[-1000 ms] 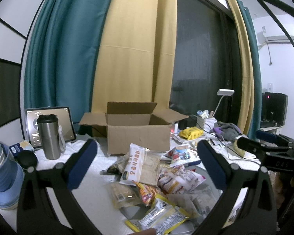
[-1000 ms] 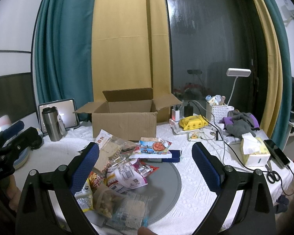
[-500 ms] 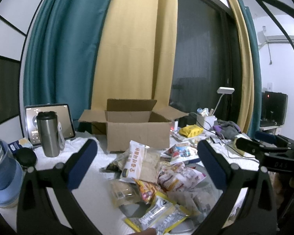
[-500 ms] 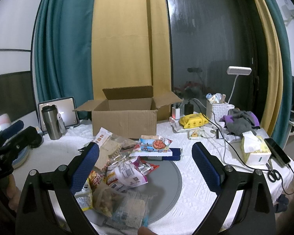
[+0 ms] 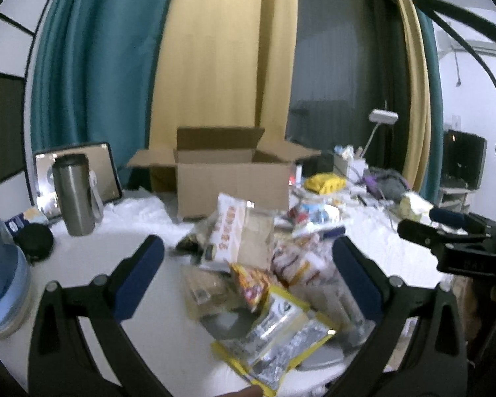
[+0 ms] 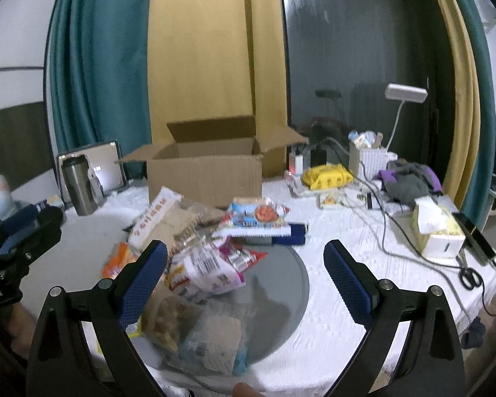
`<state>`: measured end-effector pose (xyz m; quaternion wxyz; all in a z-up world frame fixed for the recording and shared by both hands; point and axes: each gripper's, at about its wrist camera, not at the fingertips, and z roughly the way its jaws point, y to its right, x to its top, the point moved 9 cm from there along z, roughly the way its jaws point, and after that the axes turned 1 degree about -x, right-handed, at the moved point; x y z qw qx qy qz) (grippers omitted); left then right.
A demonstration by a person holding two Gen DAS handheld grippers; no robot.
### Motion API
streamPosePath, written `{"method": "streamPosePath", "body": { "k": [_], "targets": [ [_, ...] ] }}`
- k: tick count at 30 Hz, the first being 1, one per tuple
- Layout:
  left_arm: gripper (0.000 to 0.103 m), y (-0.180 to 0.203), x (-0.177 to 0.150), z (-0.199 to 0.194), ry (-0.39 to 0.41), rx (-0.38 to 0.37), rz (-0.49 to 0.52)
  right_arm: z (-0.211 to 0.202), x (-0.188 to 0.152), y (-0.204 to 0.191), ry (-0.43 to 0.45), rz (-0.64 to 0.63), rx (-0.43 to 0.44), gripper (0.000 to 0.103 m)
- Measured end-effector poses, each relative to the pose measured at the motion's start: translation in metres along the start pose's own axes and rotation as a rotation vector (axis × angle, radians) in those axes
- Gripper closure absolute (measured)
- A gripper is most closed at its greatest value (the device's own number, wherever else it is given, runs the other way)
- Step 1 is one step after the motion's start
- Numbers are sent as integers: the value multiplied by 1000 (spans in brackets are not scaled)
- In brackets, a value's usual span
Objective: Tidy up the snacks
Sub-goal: 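Grasp the yellow-and-silver snack bag with the left gripper while the right grasps a clear bread pack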
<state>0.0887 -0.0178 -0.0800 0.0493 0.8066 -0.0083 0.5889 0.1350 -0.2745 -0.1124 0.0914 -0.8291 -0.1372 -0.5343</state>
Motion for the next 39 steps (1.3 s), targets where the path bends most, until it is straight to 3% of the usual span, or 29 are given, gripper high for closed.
{"method": "streamPosePath", "body": {
  "k": [10, 24, 31, 34, 39],
  "targets": [
    [1, 11, -57, 30, -189, -59, 57, 32, -37, 1, -128, 6, 3, 6],
    [1, 19, -110, 53, -371, -136, 137, 68, -91, -22, -325, 15, 119, 6],
    [1, 20, -116, 65, -410, -180, 135, 76, -103, -30, -378, -16, 130, 27],
    [16, 22, -115, 66, -410, -207, 112, 77, -103, -30, -379, -17, 134, 31],
    [41, 32, -110, 61, -397, -227, 133, 77, -100, -25, -375, 4, 142, 46]
  ]
}}
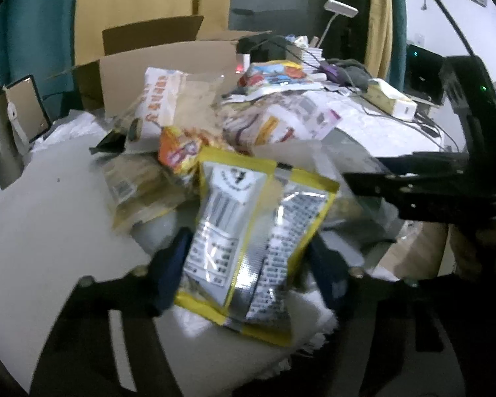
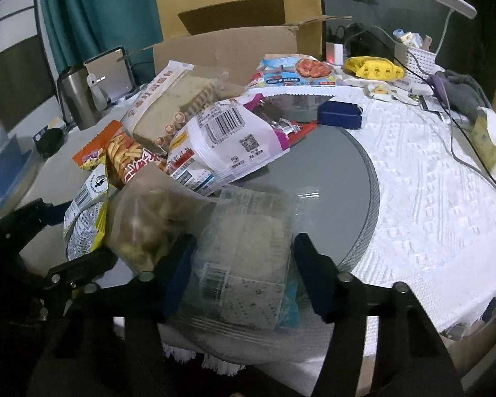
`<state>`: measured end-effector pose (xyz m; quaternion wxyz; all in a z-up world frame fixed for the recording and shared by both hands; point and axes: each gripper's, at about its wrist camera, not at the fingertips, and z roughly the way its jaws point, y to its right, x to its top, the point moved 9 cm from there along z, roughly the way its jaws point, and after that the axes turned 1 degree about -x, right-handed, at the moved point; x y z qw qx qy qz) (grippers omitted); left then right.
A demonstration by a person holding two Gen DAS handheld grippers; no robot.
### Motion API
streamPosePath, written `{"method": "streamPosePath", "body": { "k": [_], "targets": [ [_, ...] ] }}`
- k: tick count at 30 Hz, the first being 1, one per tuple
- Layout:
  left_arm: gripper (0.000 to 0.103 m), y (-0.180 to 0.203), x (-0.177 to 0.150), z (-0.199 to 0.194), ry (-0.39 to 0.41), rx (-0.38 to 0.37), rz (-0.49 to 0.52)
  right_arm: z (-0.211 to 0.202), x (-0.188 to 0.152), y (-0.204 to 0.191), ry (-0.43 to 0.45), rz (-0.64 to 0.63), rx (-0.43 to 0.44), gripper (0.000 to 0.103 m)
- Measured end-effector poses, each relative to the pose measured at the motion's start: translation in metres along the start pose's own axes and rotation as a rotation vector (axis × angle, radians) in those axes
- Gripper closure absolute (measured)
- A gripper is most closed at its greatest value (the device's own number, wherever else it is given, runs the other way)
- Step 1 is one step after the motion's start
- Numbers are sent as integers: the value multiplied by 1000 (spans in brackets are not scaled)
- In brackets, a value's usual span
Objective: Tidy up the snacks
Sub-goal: 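Grasp the yellow-and-silver snack bag with the left gripper while the right grasps a clear bread pack, then lift both held snack packs and carry them toward the cardboard box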
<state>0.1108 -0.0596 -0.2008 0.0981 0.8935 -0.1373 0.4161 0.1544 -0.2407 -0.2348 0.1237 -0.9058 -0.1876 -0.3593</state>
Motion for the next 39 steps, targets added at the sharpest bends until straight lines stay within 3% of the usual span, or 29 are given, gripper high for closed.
{"method": "streamPosePath", "body": {
  "k": [6, 16, 39],
  "targets": [
    [47, 8, 9, -10, 34, -26, -14, -4, 2, 5, 11, 18, 4, 50],
    [47, 5, 36, -34, 104, -22, -43, -30, 19, 21, 93, 46, -22, 50],
    [47, -37, 105, -52, 215, 75, -60, -55, 98, 25, 256, 10, 4, 50]
  ]
}}
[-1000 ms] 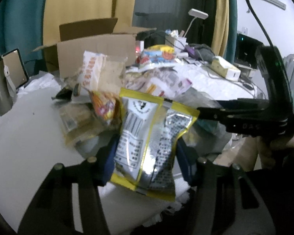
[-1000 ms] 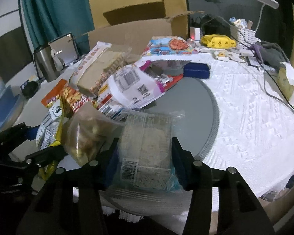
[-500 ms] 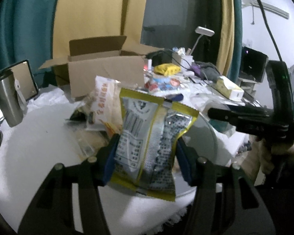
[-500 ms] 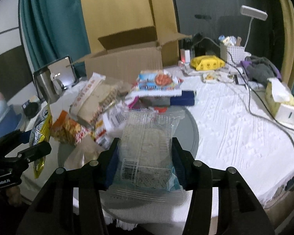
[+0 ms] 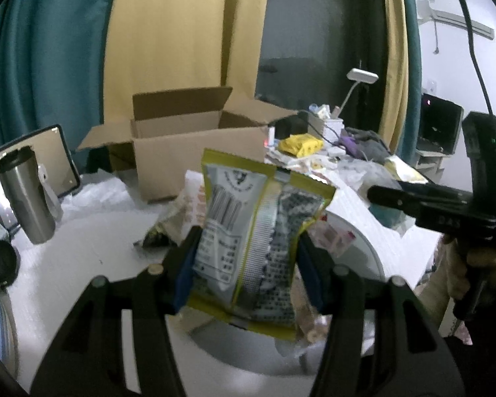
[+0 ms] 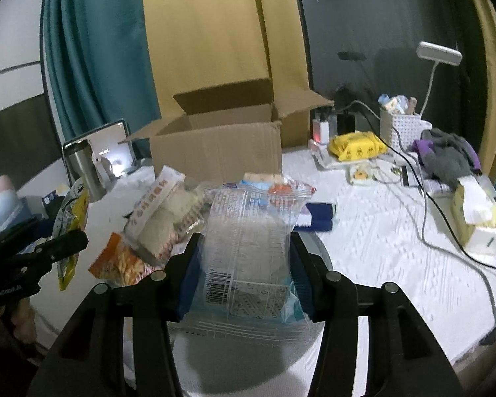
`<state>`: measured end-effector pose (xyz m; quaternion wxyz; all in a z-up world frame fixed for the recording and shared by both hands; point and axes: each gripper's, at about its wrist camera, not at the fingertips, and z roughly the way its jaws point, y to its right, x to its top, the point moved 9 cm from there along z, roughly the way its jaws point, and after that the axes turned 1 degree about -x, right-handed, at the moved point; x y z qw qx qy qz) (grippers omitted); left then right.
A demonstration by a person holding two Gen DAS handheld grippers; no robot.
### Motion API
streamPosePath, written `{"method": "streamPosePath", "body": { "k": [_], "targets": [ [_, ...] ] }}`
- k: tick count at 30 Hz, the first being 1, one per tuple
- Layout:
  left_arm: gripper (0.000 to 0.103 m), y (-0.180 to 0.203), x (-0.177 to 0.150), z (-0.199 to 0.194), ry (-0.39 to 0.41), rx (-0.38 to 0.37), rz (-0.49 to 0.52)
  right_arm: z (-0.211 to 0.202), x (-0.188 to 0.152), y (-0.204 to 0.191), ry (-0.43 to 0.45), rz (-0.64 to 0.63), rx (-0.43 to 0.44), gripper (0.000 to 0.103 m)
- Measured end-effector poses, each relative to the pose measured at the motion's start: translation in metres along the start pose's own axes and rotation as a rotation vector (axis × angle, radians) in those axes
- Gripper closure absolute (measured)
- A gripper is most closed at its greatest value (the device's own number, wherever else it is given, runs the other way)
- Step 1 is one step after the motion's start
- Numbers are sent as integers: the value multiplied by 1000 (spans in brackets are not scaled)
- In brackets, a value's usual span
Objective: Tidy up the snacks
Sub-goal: 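Lift both held snack packs and carry them toward the cardboard box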
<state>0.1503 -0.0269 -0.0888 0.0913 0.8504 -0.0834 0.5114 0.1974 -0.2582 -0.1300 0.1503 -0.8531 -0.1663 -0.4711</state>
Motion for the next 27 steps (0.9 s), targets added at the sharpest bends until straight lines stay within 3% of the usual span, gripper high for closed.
{"method": "streamPosePath", "body": {
  "k": [27],
  "targets": [
    [47, -50, 80, 41, 89, 49, -36, 48, 87, -8, 66, -60, 34, 50]
  ]
}}
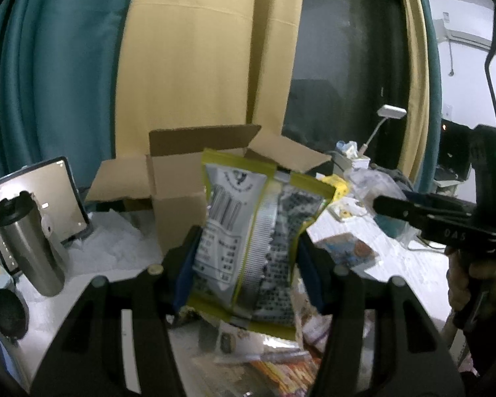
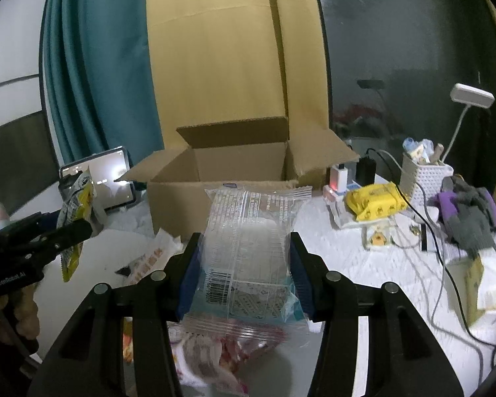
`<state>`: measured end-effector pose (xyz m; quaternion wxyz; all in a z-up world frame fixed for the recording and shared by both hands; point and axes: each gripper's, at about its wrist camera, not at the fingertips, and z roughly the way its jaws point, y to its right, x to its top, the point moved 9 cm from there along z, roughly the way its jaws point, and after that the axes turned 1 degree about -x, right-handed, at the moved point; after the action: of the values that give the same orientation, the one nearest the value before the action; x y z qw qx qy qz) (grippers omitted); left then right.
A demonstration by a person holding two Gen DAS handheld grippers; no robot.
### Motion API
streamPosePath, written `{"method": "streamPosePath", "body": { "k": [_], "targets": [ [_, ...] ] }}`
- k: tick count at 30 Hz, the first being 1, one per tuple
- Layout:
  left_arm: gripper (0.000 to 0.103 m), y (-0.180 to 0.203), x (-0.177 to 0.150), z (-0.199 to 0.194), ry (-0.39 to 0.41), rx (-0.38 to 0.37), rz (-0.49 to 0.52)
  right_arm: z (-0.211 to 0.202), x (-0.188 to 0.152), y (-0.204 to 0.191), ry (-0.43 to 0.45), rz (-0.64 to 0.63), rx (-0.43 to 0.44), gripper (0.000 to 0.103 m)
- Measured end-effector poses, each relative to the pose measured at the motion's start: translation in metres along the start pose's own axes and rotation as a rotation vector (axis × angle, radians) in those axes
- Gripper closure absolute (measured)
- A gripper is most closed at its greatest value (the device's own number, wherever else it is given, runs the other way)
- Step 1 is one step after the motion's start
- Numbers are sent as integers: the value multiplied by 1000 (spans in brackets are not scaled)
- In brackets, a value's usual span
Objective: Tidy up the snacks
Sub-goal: 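Lift both held snack packs and carry them toward the cardboard box, then lower both packs into the box and open both grippers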
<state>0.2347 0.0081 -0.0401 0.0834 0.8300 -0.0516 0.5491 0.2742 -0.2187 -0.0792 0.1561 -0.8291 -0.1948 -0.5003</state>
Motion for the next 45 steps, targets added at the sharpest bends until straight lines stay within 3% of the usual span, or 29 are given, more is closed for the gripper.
{"method": "streamPosePath", "body": {
  "k": [27, 35, 45],
  "targets": [
    [47, -41, 48, 71, 26, 15, 21, 74, 55, 6, 15, -37, 19, 50],
    [47, -51, 55, 109, -7, -5, -19, 98, 69, 11, 13, -46, 23, 50],
    [46, -77, 70, 152, -30, 30, -32, 145, 82, 25, -6, -34, 35, 50]
  ]
}}
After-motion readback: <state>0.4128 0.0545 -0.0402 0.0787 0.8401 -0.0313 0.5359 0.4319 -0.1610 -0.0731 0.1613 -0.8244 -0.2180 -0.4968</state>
